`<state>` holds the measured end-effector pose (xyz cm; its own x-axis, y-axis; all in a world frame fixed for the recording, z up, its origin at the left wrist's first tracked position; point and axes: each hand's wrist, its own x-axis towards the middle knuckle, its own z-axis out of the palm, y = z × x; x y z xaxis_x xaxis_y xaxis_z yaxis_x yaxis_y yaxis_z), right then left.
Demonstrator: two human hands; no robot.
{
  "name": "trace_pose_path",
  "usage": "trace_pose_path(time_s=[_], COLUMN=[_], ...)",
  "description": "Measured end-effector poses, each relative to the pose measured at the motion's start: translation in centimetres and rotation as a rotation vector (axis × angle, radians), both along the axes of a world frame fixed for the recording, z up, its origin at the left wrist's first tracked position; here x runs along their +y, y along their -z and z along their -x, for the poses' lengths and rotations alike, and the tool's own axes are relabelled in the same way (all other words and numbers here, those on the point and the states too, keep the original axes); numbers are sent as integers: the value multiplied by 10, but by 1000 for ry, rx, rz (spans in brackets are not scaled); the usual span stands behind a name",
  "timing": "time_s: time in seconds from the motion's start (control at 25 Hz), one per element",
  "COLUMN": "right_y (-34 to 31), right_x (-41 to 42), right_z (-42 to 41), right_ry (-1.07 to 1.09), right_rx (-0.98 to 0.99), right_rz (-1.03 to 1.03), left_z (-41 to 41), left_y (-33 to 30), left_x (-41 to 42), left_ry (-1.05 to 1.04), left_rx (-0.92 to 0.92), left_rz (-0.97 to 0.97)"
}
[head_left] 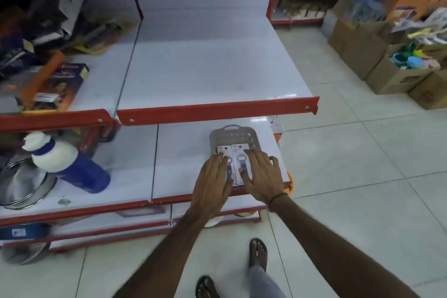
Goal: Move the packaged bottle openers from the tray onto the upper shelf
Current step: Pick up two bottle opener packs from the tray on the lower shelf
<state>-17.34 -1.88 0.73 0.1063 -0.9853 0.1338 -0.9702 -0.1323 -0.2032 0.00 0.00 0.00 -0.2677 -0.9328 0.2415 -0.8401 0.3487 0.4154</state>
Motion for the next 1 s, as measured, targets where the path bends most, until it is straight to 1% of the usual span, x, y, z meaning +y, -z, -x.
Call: trace_pose_path(time_s=[0.08,0.12,0.16,0.2,0.24,0.28,0.32,0.36,0.4,0.44,0.48,0.52,0.6,0.64,0.72,0.84,0.92,1.0], right_y=[14,20,22,28,36,41,46,50,52,54,55,54,52,50,42,28,20,10], right_x=[-34,-49,-67,-83,-98,-110,-123,-133,-140,-147,-152,-155,-159,-159,-156,-145,-137,-123], right_z=[6,8,10,10,12,13,14,15,16,18,19,21,24,25,25,26,29,30], right_ry=[-52,-80,-90,-109,-137,-162,-197,-227,-247,-260,-271,-279,-292,-295,-301,-298,-276,-245], right_rx=[22,40,32,22,29,54,94,136,169,179,180,181,170,159,130,108,58,-36], right_rz=[-101,-140,-200,-252,-308,-362,-427,-466,-497,-511,-510,-498,-473,-465,-417,-281,-213,-185], left_z=[10,12,14,17,23,29,36,39,40,41,41,40,42,45,45,41,38,31], left_y=[27,34,38,40,44,51,58,60,60,64,68,71,68,62,52,34,25,13], left_x=[-32,-49,-70,-87,-102,-113,-123,-134,-143,-149,-155,-159,-163,-165,-167,-163,-156,-141], left_ry=[-23,-39,-20,-4,-6,-17,-6,3,44,82,91,86,61,40,9,-87,-92,-76], left_rx=[-48,-32,-49,-27,41,113,130,100,-5,-157,-286,-338,-319,-322,-264,-107,-48,18], left_rz=[-89,-213,-271,-278,-306,-295,-309,-306,-329,-364,-393,-410,-459,-443,-332,-311,-278,-214])
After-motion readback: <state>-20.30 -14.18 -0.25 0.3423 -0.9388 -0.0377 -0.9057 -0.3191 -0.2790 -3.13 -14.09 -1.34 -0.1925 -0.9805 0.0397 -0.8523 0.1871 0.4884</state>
